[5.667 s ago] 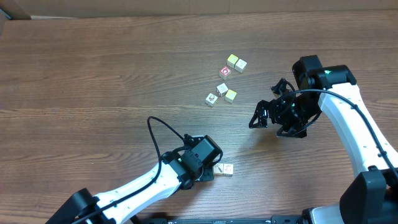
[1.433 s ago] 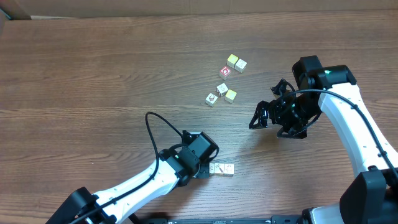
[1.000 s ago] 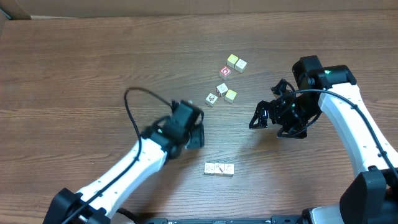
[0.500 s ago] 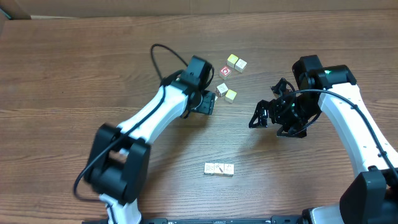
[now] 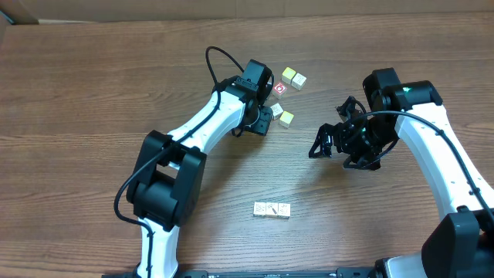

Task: Flip 5 blocks
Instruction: 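Move left gripper to the cluster over the acorn-picture block, then grasp the acorn-picture block with the left gripper and lift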

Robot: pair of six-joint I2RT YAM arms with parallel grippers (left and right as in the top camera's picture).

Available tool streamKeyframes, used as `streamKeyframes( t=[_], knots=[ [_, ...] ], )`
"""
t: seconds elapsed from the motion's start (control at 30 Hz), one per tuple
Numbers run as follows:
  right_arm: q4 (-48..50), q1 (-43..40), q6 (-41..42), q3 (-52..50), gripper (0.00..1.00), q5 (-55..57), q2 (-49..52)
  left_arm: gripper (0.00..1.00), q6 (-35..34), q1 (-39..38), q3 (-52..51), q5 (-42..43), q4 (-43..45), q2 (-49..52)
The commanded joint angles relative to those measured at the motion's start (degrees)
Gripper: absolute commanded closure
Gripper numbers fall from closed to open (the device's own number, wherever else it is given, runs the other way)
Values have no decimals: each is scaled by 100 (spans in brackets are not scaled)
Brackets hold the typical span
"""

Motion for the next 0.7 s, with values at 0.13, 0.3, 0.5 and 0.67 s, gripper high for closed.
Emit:
streamKeyframes(
  t=[0.13, 0.3, 0.5, 0.67],
  knots=[
    [35, 24, -20, 114, 0, -2, -87, 62, 133, 2, 160, 87, 66, 142],
    [46, 24, -20, 114, 0, -2, -87, 71, 131, 2, 160, 90, 57, 144],
    [46, 24, -20, 114, 0, -2, -87, 76, 109, 4, 160, 90, 35, 142],
    [46, 24, -20, 114, 0, -2, -87, 87, -24, 4, 216, 87, -101, 131]
  ],
)
